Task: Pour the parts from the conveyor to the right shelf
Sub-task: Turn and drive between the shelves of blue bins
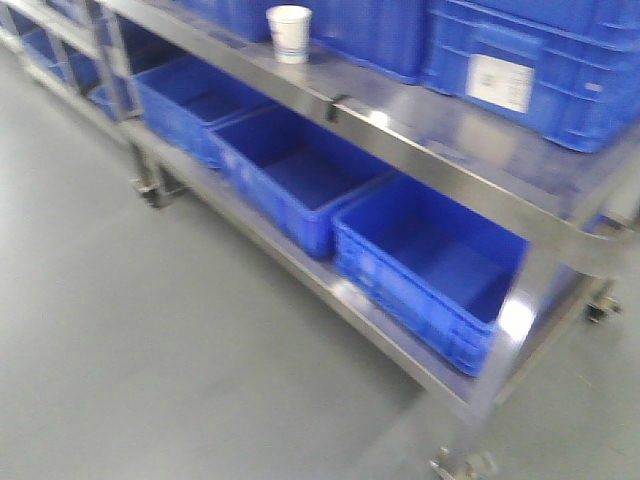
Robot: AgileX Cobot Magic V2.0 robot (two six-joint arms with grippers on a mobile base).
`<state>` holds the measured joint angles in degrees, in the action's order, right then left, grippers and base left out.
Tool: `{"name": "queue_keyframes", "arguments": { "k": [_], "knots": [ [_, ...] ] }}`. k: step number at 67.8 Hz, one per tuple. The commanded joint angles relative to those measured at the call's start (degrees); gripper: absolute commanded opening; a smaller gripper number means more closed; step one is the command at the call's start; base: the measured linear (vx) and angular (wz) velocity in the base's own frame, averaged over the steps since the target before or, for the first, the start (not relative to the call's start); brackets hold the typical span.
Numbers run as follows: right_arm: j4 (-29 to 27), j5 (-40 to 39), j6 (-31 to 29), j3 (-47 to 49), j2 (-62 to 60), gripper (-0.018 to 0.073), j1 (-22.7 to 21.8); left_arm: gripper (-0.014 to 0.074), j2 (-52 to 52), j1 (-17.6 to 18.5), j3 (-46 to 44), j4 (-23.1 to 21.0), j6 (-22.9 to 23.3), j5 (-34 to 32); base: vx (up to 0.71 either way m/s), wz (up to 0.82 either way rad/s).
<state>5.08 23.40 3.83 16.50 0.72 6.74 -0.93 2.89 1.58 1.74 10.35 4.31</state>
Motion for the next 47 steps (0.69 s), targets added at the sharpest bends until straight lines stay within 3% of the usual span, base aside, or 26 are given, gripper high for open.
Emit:
{"name": "queue_keyframes", "arguments": {
  "k": [1,47],
  "knots": [
    [0.36,-4.55,-0.42,1.45,0.79,-0.0004,-0.33,-0.0006,-0.41,0.16,1.23,-0.49,0.25,-4.31,0.12,0.83],
    [0.36,-4.55,-0.42,1.45,0.79,-0.0004,-0.33,-0.0006,-0.41,0.16,1.23,-0.49,0.25,-4.31,0.10,0.85]
  ]
}}
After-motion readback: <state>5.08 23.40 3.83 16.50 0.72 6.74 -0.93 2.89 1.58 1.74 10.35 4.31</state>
